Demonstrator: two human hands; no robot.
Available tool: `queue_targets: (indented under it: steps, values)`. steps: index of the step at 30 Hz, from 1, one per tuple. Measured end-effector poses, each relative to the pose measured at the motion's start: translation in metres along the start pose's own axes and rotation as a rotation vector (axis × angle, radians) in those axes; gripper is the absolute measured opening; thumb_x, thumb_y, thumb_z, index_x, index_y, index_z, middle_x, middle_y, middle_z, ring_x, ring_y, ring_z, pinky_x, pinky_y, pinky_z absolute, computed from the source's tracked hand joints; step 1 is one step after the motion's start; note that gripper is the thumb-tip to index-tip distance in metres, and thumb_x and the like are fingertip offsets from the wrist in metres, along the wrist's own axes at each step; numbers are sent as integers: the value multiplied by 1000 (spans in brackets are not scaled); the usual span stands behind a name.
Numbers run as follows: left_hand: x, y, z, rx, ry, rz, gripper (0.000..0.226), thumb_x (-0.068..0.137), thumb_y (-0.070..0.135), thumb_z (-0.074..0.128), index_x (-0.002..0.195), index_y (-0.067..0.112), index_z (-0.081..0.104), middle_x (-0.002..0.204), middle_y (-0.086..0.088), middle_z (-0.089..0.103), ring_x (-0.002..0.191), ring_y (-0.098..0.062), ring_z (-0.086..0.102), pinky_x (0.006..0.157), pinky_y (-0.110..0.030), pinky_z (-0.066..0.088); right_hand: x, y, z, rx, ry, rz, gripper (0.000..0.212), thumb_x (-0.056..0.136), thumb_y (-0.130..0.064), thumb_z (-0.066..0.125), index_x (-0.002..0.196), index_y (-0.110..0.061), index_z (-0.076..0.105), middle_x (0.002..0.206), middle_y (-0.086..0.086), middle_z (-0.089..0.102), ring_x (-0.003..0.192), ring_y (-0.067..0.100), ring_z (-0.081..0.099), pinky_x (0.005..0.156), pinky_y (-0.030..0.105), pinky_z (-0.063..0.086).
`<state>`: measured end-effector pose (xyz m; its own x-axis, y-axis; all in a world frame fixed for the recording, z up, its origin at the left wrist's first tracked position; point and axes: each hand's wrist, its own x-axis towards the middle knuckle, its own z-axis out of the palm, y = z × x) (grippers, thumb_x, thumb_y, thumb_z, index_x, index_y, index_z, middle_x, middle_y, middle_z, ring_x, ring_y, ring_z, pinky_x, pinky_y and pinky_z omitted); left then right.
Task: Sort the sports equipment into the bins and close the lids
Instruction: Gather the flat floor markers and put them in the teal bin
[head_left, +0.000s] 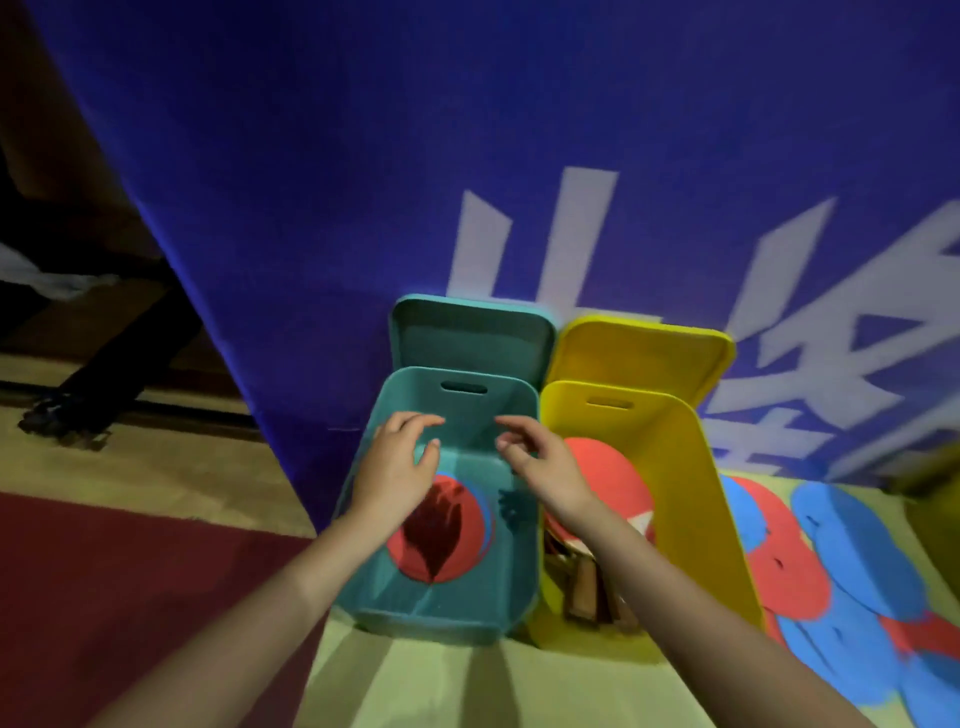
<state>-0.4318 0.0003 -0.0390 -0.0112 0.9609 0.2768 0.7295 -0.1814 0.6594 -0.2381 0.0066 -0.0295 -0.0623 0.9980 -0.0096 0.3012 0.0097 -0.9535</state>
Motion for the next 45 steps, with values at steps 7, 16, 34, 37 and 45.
queue_targets:
  steps: [7, 16, 34, 37, 45]
  values:
    - [-42, 131, 76, -290, -236, 139, 27, 88, 15, 55, 113, 21, 65, 109, 3, 58, 90, -10, 59, 82, -28, 49, -89, 24, -134, 190, 397, 43, 30, 90, 8, 49, 115, -7, 57, 76, 5, 61, 60, 2, 58, 55, 16, 45]
    - [-96, 252, 201, -392, -448, 167, 31, 88, 5, 54, 114, 18, 64, 106, 2, 59, 83, -8, 59, 78, -21, 46, -163, 140, -288, 216, 649, 383, 29, 88, -6, 54, 117, -11, 55, 79, 10, 58, 65, 18, 55, 53, 23, 47]
    - [-195, 293, 445, 227, -682, -339, 63, 86, 31, 60, 141, 13, 37, 132, -18, 41, 123, -38, 35, 100, -35, 33, -297, 332, -514, -942, 2, 727, 78, 80, -47, 57, 148, -29, 23, 147, -3, 30, 136, 23, 29, 102, 39, 36]
    - [-200, 307, 457, 50, -573, -457, 64, 81, 25, 63, 141, 13, 41, 131, -20, 42, 124, -38, 35, 100, -38, 35, -299, 342, -521, -1010, -15, 677, 76, 81, -54, 56, 147, -30, 25, 144, -2, 34, 133, 24, 31, 99, 39, 36]
    - [-174, 295, 474, -290, -268, -801, 36, 73, 10, 69, 108, 6, 62, 98, -12, 69, 94, -34, 64, 75, -41, 51, -291, 340, -530, -1140, -33, 613, 72, 70, -61, 64, 131, -30, 44, 123, 2, 43, 122, 25, 38, 93, 37, 33]
